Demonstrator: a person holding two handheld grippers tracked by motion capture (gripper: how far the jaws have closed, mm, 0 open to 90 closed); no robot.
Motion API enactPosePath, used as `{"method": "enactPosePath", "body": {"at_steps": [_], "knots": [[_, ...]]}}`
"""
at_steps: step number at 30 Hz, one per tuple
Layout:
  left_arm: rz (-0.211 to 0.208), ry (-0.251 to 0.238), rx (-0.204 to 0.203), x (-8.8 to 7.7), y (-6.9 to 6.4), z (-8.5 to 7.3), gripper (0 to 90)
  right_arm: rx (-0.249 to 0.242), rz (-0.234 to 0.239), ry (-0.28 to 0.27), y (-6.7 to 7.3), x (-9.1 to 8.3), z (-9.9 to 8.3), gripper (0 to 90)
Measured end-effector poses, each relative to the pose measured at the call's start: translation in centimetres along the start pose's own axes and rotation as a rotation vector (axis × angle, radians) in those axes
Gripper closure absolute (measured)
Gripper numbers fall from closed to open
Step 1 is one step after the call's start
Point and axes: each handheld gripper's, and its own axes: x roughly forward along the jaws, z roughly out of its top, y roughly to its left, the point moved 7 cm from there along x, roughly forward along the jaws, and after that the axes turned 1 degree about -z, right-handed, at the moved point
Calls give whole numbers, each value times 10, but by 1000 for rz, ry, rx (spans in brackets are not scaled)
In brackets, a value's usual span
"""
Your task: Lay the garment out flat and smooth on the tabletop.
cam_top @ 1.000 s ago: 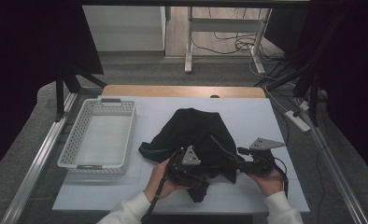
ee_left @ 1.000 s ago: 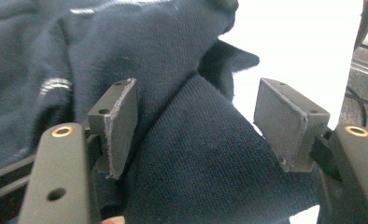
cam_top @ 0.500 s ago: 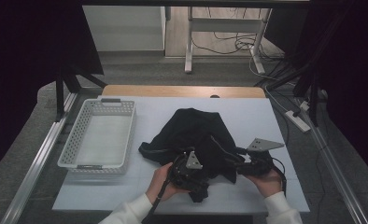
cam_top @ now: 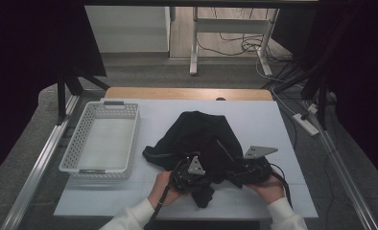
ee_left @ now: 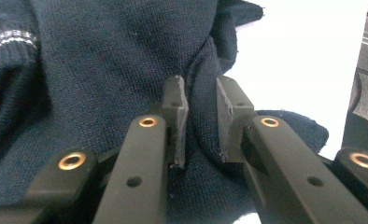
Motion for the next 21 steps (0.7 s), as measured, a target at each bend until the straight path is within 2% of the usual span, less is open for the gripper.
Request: {"method": "enactPosePath", "body": {"at_steps": [1, 4, 5, 6, 8, 13, 17, 21], "knots": [[1, -2, 1, -1, 0, 0, 747, -7, -6, 13, 0, 2, -2, 341], [2, -7, 3, -4, 1, 0, 754, -18, -26, 45, -1, 8, -8, 561], [3, -11, 5, -5, 1, 0, 757, -16, -30, 45, -1, 9, -8, 668], [5, -13, 6, -7, 1, 0, 761, -13, -37, 39, -3, 8, -7, 715], [12, -23, 9, -13, 3, 0, 768, 8, -28, 13, -5, 4, -3, 746], [37, -74, 6, -37, 12, 1, 785, 43, -51, -94, -13, -19, 16, 758], [61, -110, -13, -54, 22, 0, 789, 38, -77, -165, -15, -38, 31, 761], [84, -140, -18, -67, 30, 0, 791, 25, -107, -212, -15, -53, 43, 764]]}}
